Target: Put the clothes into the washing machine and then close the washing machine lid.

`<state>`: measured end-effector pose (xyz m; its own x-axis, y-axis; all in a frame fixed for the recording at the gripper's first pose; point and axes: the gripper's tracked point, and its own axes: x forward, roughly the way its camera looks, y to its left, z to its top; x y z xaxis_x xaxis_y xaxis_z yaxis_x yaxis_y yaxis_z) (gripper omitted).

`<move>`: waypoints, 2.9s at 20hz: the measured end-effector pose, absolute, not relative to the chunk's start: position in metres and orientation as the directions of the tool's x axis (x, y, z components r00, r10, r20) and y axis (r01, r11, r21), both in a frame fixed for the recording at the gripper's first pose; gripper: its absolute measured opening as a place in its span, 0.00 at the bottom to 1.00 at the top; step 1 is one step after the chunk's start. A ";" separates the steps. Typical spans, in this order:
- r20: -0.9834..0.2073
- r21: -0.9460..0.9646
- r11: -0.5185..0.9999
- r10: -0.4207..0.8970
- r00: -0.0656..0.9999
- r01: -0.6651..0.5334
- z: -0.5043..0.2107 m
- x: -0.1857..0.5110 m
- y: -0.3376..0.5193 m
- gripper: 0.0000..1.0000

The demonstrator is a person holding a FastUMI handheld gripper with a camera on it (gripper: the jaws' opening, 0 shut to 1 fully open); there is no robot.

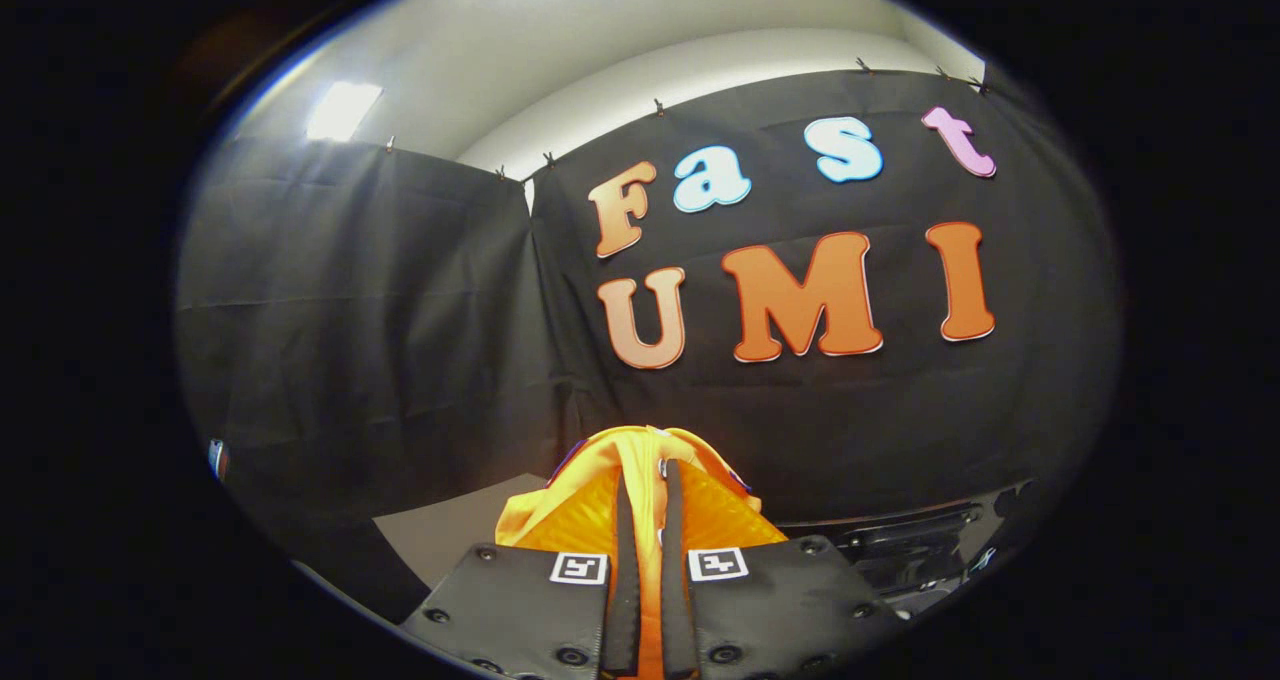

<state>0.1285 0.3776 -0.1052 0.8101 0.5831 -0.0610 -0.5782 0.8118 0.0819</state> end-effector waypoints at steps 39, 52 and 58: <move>-0.471 0.152 0.901 0.427 0.772 -0.406 -0.393 0.184 0.157 0.16; -0.704 0.159 0.959 0.278 0.653 -0.236 -0.520 0.204 0.162 0.17; -0.822 0.126 0.984 0.174 0.543 -0.124 -0.556 0.204 0.146 0.17</move>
<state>0.2039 0.1461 -0.5564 0.5429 0.1737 -0.8216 -0.1243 0.9842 0.1260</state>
